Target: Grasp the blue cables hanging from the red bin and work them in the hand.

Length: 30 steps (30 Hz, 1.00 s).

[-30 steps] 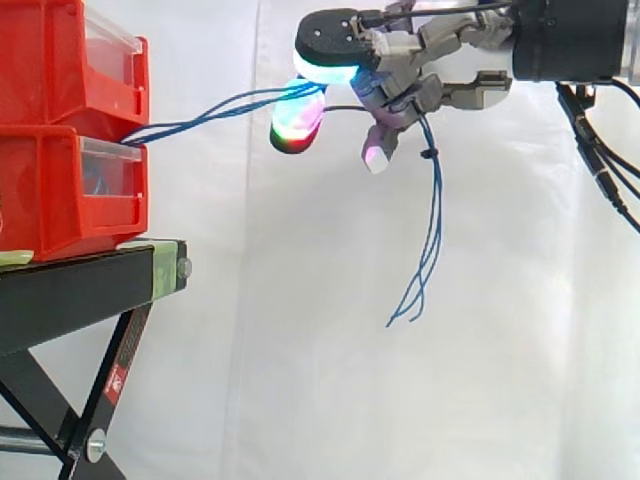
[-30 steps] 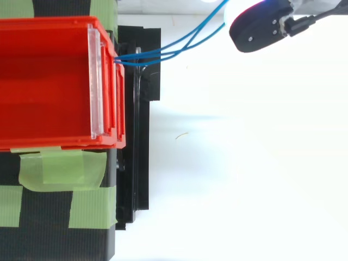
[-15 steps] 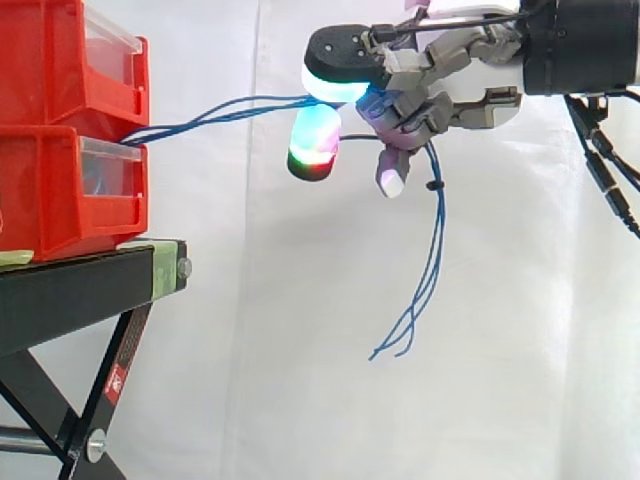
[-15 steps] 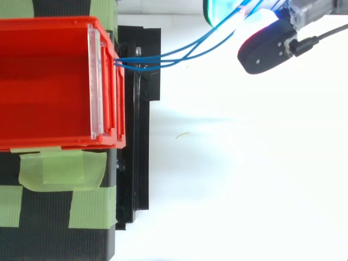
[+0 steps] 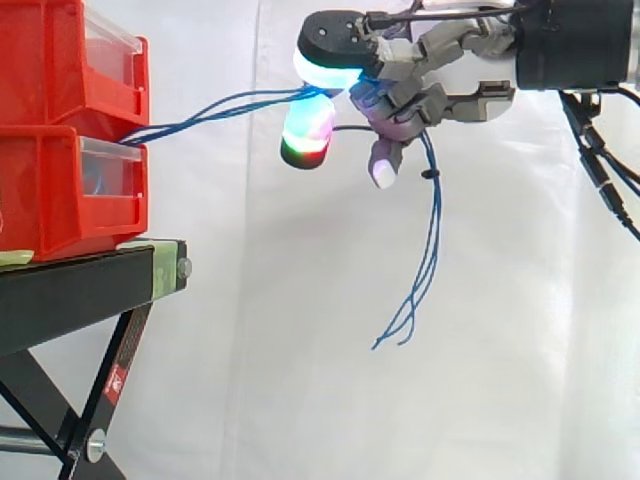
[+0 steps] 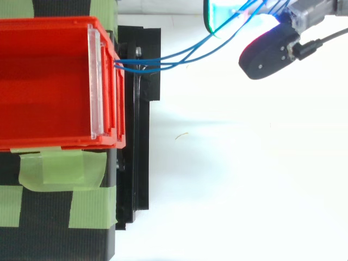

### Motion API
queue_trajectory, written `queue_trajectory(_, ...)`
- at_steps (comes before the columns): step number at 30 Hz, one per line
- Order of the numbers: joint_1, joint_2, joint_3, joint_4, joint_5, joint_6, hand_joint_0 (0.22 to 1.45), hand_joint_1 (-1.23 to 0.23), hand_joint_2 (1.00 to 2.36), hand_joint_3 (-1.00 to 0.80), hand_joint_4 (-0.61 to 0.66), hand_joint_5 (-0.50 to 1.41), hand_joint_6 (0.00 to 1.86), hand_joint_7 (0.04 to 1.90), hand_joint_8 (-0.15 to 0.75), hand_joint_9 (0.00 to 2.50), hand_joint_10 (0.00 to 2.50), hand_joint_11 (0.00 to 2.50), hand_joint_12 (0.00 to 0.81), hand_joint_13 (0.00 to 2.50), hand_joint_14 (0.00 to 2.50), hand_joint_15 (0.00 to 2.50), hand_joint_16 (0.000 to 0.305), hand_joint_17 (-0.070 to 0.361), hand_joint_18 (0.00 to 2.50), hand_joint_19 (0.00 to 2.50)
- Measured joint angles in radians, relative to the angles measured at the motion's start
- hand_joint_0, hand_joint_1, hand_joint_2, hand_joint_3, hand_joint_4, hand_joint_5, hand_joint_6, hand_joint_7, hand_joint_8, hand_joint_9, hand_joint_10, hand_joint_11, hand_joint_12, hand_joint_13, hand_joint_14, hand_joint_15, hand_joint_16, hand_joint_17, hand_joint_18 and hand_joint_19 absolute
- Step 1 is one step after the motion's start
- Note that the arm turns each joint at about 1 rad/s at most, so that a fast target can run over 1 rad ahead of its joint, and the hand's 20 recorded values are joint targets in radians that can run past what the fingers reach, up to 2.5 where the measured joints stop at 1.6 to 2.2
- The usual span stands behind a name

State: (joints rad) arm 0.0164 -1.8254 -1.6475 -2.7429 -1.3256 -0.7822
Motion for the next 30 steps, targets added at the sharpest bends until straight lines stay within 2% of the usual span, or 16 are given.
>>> queue_trajectory(7,0.001,-0.012,0.000,0.049,0.013,-0.024,0.79,-0.67,1.00,-0.95,0.27,0.36,0.25,1.29,0.400,0.71,2.50,2.50,0.494,1.02,2.50,1.65,0.053,0.120,1.18,0.55)
queue_trajectory(14,0.008,-0.020,0.000,0.082,0.025,-0.043,0.81,-0.71,1.01,-0.88,0.27,0.35,0.26,1.30,0.399,0.70,2.50,2.50,0.494,1.01,2.50,1.68,0.052,0.117,1.17,0.57)
queue_trajectory(16,0.011,-0.028,0.000,0.096,0.028,-0.047,0.82,-0.71,1.01,-0.86,0.26,0.34,0.30,1.31,0.395,0.70,2.50,2.50,0.490,1.01,2.50,1.65,0.052,0.117,1.17,0.58)
queue_trajectory(17,0.012,-0.033,0.000,0.103,0.028,-0.047,0.82,-0.72,1.01,-0.86,0.27,0.31,0.42,1.28,0.394,0.70,2.50,2.50,0.490,1.01,2.50,1.65,0.052,0.116,1.17,0.57)
queue_trajectory(19,0.014,-0.043,0.000,0.121,0.029,-0.045,0.82,-0.72,1.01,-0.86,0.26,0.30,0.47,1.26,0.400,0.70,2.50,2.50,0.496,1.01,2.50,1.64,0.052,0.116,1.17,0.58)
queue_trajectory(30,0.020,-0.050,0.001,0.123,0.032,-0.045,0.82,-0.72,1.00,-0.91,0.26,0.30,0.55,1.23,0.399,0.71,2.50,2.50,0.486,1.01,2.50,1.62,0.052,0.116,1.18,0.56)
